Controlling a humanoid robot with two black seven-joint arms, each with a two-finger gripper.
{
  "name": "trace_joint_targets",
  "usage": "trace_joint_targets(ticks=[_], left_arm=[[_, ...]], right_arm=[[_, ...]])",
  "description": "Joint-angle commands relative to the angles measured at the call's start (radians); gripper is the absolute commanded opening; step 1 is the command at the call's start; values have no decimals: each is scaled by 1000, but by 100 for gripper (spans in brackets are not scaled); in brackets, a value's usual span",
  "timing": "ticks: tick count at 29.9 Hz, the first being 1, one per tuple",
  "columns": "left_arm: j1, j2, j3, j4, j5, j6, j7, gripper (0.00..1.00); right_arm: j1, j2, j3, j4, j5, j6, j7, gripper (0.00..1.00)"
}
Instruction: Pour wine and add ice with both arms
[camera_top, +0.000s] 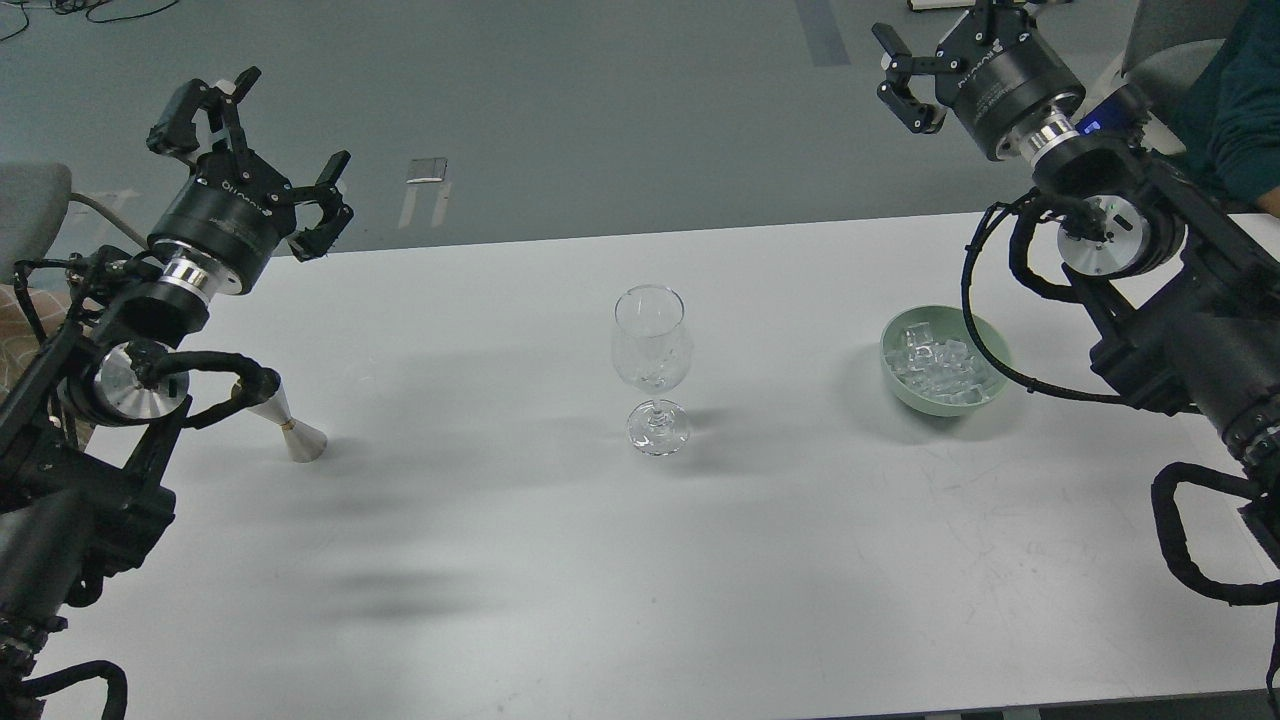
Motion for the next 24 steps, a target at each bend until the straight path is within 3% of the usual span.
trace_joint_targets(ticks=[1, 24], left_arm=[[-1, 2, -1, 0, 2, 0, 0, 99], [-48, 3, -11, 52, -15, 43, -3, 99]], right_arm=[[-4, 1, 0, 2, 0, 0, 0, 100], [-5, -2, -4, 0, 0, -9, 0, 100]])
